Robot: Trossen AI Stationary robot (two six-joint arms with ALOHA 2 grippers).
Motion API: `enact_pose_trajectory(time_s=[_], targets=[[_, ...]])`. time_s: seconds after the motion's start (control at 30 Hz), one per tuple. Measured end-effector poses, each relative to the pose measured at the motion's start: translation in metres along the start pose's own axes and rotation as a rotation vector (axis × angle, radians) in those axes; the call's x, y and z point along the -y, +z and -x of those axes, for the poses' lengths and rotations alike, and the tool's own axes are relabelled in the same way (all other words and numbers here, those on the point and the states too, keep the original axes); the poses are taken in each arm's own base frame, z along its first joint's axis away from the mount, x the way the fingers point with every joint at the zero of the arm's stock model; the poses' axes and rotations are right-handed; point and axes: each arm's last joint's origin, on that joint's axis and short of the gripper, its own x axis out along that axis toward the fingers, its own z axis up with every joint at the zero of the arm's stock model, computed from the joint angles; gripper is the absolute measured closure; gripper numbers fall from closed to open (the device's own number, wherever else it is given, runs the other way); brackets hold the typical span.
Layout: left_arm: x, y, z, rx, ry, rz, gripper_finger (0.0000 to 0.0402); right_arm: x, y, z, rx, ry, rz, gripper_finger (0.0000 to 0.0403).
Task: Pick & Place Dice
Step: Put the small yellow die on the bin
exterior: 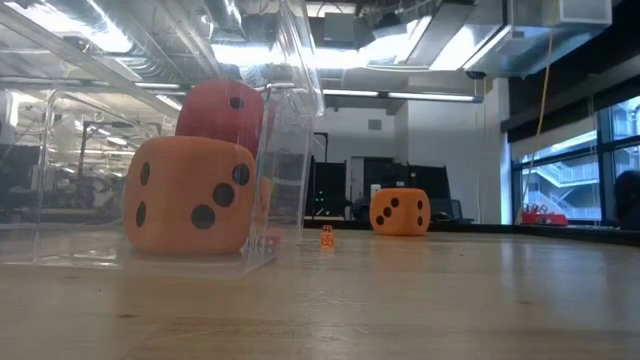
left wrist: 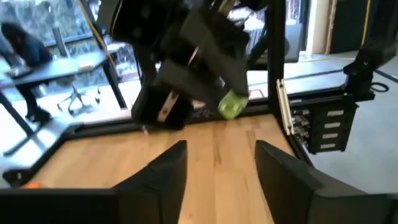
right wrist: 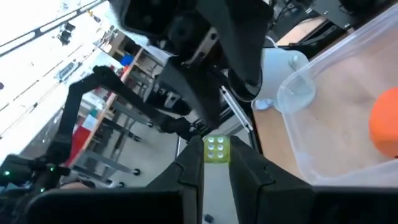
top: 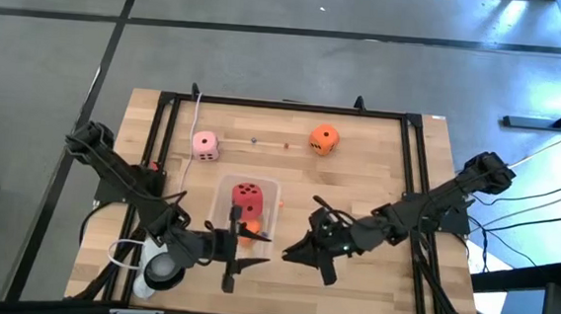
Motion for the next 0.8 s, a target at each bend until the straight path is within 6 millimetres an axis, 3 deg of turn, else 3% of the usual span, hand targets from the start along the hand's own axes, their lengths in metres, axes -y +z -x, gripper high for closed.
enact_pose_trajectory(time_s=[0.3,0.8], targets=[[0.001,0.002,-0.01,0.064,0.012,-0.064,0.0161,-0.001,0.009,-0.001,0.045,0.053,-0.042,0.0356],[-0.003,0.008,-0.017,0.146,0.002,-0.051,0.0159,0.001,0.013,-0.002,0.059,0.051,-0.044,0.0356]])
